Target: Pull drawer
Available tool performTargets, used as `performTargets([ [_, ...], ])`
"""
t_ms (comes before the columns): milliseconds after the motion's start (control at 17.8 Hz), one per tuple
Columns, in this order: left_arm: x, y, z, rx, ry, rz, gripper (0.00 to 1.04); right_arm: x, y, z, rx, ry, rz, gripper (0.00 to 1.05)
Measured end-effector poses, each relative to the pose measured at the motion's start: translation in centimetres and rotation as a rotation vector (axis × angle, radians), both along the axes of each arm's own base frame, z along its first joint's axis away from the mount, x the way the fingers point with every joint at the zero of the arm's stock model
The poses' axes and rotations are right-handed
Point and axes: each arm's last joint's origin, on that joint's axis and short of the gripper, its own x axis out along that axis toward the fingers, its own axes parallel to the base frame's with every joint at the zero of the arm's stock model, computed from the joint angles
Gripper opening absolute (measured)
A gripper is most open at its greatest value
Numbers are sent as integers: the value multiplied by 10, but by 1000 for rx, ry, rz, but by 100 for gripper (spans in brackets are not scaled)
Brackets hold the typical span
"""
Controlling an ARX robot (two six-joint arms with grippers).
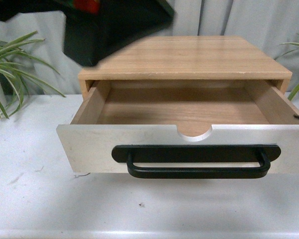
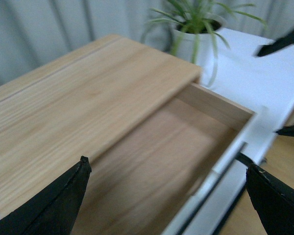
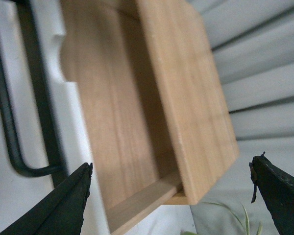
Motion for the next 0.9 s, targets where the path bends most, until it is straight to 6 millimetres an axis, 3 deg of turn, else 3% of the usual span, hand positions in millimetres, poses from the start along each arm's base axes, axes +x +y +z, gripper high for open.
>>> performTargets([
  [225,10,47,-8,-117,105,390,98,12,-18,13,248,18,-283,98],
  [338,7,71,-10,-182,140,587,98,21,-34,16,426,130,-495,98],
  [451,-4,91,-13,-253,143,740,98,26,-49,7,641,289,-662,98],
  [620,-18,95,-32,-242,200,797,98,26,-56,0,908,412,-813,98],
  [676,-20,100,-45,-258,112,784,92,25,-57,-3,969,439,-847,98],
  [732,-33,108,-61,-244,-64,786,76,24,-60,-6,1021,425,-871,97],
  [789,-61,108,-70,-240,-219,755,40,-17,-56,-23,1108,54,-783,62],
  [901,-73,107,-80,-232,-207,753,22,-40,-47,-20,1122,14,-762,43],
])
